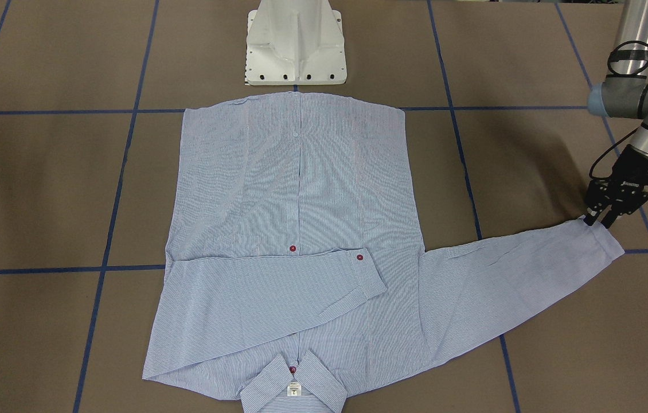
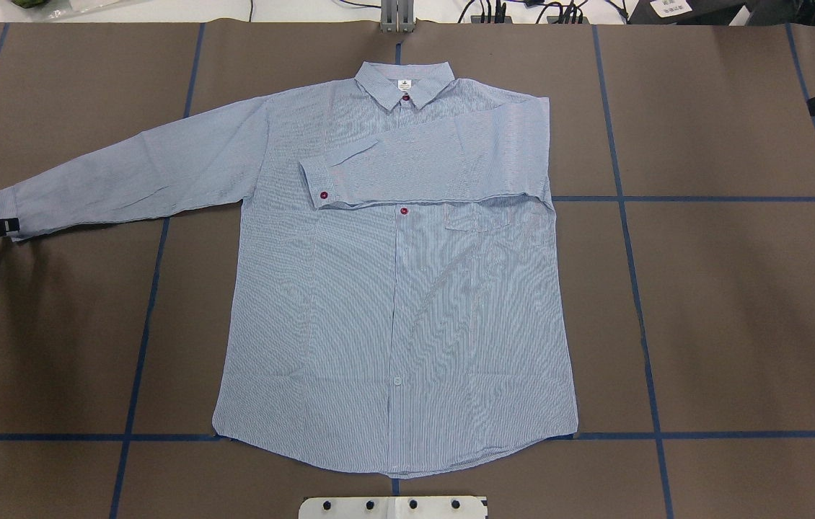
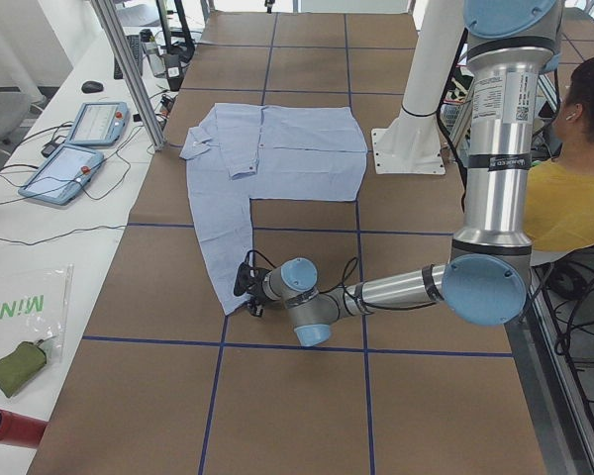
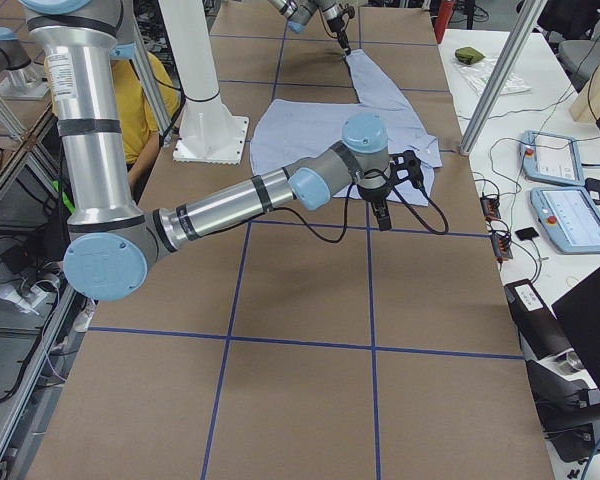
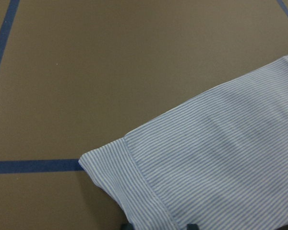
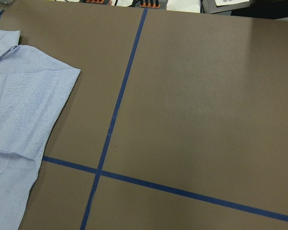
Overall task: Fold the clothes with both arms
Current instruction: 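Carry the grasped sleeve with the left gripper across the shirt body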
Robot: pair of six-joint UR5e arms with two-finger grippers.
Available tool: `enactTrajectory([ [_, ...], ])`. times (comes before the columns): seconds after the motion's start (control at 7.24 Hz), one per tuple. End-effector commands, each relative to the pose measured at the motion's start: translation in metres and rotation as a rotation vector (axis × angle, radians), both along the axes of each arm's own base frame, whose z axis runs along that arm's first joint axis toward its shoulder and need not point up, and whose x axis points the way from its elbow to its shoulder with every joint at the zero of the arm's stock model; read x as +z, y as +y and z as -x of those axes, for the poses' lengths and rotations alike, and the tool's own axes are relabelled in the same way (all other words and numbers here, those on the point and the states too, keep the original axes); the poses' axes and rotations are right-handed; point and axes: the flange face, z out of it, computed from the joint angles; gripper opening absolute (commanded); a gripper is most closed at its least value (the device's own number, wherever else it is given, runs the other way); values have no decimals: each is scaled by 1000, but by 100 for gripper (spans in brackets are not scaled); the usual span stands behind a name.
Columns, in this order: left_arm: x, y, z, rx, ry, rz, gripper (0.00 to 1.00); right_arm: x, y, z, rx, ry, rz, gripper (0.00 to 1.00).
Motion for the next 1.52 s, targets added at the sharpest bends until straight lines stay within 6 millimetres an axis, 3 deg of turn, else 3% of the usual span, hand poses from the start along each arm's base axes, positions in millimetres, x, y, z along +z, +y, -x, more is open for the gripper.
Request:
enactTrajectory([
  [0.0, 0, 0, 0, 2, -1, -2, 0, 0, 0, 0, 0, 0, -1, 100],
  [0.28, -10, 2, -1, 18, 11, -23, 0, 1, 0, 0, 0, 0, 1, 100],
  [0.55, -70, -3, -6, 107, 90, -114, 0, 2, 1, 0, 1, 3, 3, 100],
  [0.83, -169, -15, -13, 114, 180, -300, 0, 3, 2, 0, 1, 3, 5, 100],
  [1.1, -263, -46, -39, 105, 321, -377, 0, 3, 2, 0, 1, 3, 5, 100],
  [1.24, -319, -68, -59, 112, 449, -341, 0, 4, 2, 0, 1, 3, 8, 100],
  [1.38, -379, -74, -99, 140, 599, -253, 0, 3, 2, 0, 2, 3, 7, 100],
])
